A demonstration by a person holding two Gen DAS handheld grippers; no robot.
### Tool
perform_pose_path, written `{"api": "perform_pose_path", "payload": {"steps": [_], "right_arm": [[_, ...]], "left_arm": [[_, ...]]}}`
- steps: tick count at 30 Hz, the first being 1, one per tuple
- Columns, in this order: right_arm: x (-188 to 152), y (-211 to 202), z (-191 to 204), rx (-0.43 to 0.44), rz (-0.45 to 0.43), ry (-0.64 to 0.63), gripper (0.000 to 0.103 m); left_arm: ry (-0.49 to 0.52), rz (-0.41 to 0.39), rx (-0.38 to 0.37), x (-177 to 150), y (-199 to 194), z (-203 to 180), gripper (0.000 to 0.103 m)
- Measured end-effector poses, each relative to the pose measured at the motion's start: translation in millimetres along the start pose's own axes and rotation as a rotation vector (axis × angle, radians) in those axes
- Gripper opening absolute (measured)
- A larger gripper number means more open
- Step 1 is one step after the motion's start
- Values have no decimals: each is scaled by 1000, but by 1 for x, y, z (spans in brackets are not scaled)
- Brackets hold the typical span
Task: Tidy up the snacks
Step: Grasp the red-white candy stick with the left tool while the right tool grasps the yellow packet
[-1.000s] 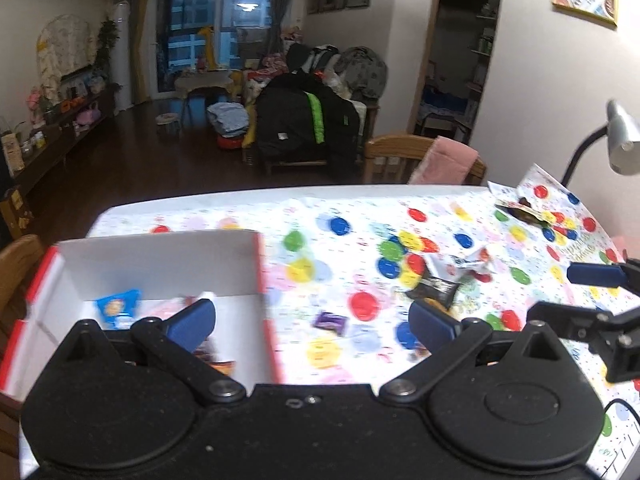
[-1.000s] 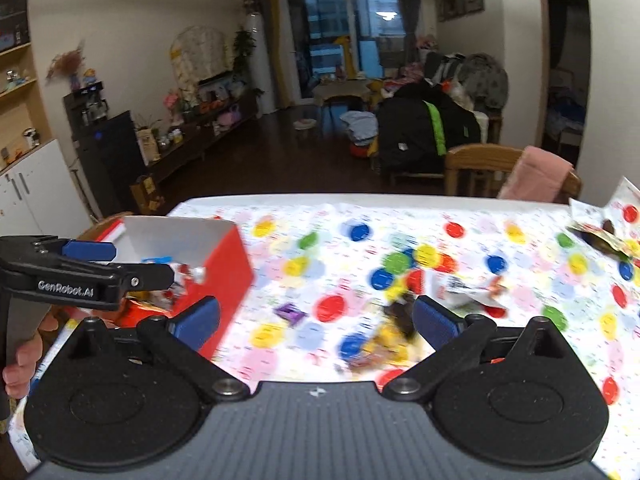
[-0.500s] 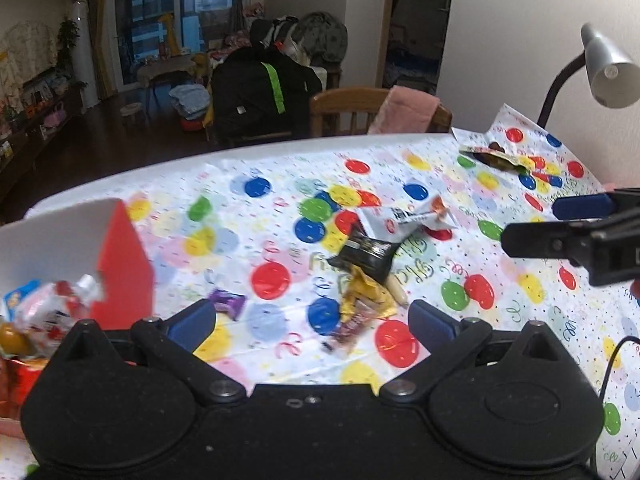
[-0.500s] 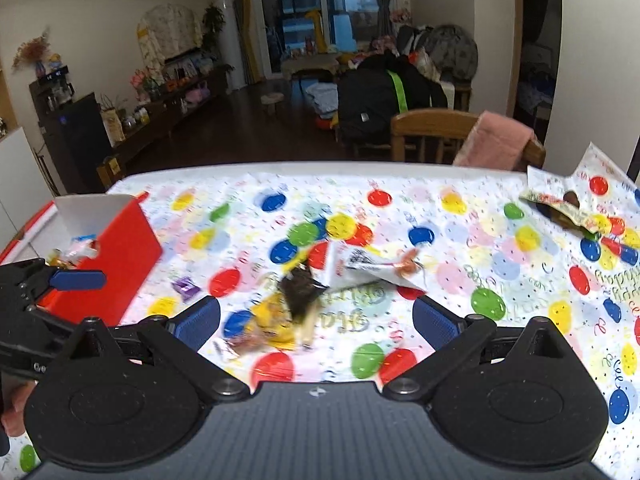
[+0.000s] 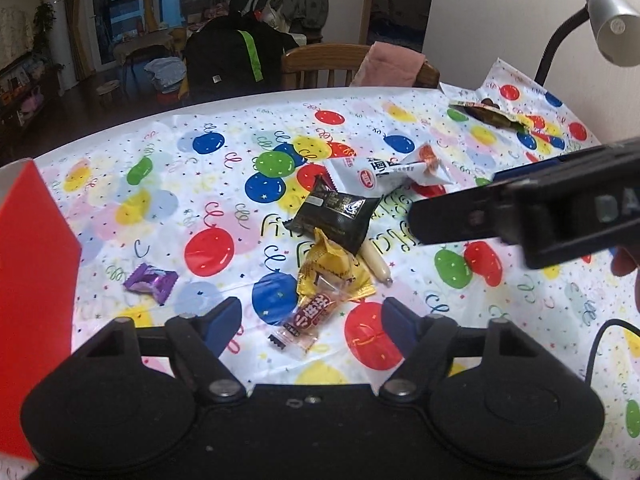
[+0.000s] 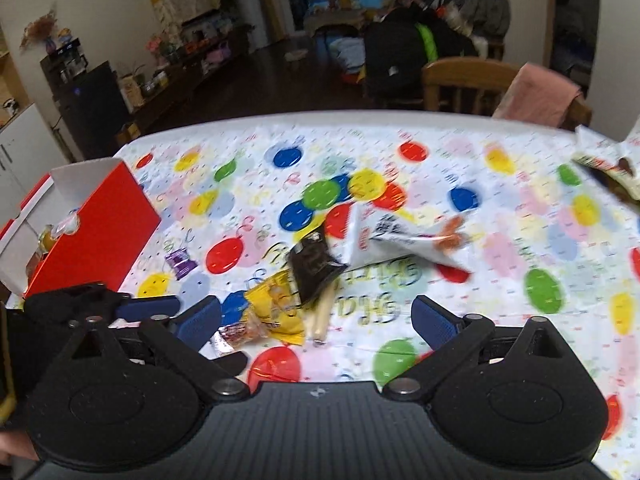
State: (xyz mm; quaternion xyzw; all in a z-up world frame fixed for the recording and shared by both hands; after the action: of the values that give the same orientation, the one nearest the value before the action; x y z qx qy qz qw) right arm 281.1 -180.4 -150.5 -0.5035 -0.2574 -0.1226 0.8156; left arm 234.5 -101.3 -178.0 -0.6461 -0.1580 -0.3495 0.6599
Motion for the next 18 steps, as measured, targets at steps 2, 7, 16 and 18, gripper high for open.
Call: {"api": "perform_pose_path", "payload": {"steps": [2,7,16,18], "right_arm": [[1,14,1,7,36,15,91],[0,43,8,44,114,58,78],[-1,78,16,74,203,129,50],[0,82,15,64,206,145,47]], "left_arm": [[2,6,-6,-1,6,1,63],[20,15,-26,-3,18,1,51],[51,27,-37,-3,30,-2,35],[59,30,-35,-3,31,-3,34]]}}
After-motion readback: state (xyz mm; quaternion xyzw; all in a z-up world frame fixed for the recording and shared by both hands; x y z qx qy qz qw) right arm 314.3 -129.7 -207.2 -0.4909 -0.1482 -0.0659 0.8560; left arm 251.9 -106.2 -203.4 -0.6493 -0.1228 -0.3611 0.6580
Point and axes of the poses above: each gripper's, at about its wrist camera, not at the fingertips, and y roughly the way its jaws point, z to its left, x to its top, the point moved 4 cm from there along y, roughly the way its jaws point, and after that the axes turned 14 degrees about y, right-handed, at the moved point
